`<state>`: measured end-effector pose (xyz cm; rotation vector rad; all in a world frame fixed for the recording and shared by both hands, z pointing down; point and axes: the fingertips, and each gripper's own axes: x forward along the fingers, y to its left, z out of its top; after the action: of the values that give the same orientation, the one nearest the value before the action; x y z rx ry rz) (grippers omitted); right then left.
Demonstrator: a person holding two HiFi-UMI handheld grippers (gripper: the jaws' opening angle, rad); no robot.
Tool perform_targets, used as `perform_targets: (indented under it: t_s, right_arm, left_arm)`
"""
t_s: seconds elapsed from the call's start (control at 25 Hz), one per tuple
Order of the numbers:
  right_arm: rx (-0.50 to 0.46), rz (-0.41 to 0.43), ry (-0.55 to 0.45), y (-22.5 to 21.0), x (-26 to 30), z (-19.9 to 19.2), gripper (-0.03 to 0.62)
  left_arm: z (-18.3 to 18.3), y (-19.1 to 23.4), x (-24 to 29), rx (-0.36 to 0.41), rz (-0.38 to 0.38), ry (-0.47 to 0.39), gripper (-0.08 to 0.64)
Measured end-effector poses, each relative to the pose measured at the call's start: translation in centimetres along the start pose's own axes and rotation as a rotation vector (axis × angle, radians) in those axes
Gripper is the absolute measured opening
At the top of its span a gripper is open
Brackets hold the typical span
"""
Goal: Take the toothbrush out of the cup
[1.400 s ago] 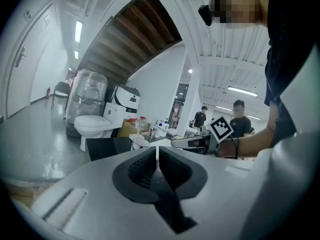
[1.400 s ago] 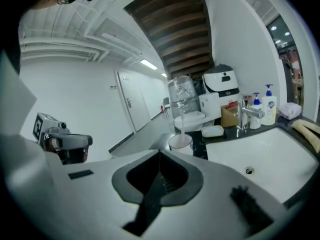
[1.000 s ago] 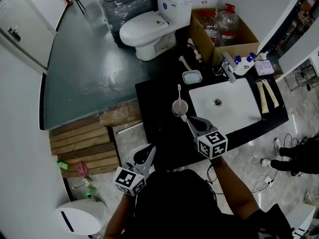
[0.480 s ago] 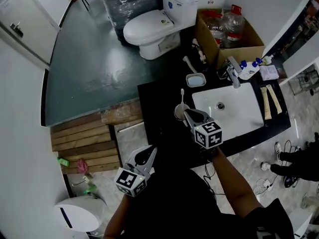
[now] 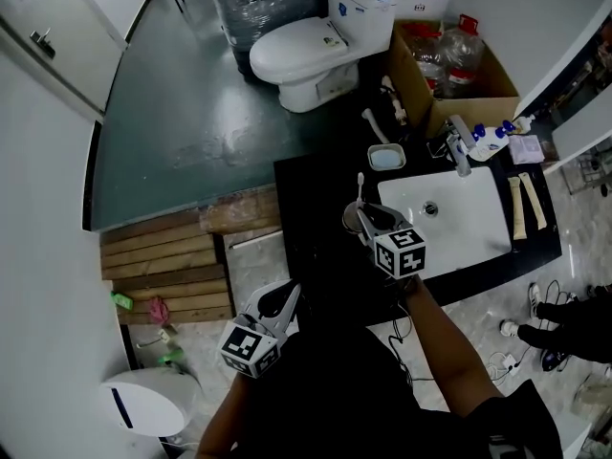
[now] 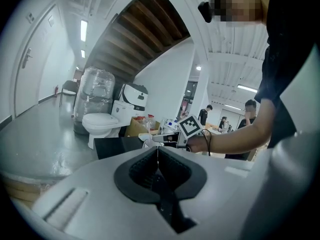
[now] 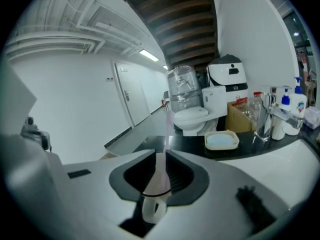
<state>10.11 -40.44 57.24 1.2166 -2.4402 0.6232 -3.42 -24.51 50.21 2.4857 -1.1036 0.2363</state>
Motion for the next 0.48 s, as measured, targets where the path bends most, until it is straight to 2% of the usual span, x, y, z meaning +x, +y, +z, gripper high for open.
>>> perform_targets:
  t_s: [0.48]
  right_arm:
    - [-0.033, -0.030, 0.031, -0.3, 2.0, 0.4, 0.109]
  left_arm:
    - [-1.4, 0.2, -1.6, -0.026, 0.042, 0.003, 0.011]
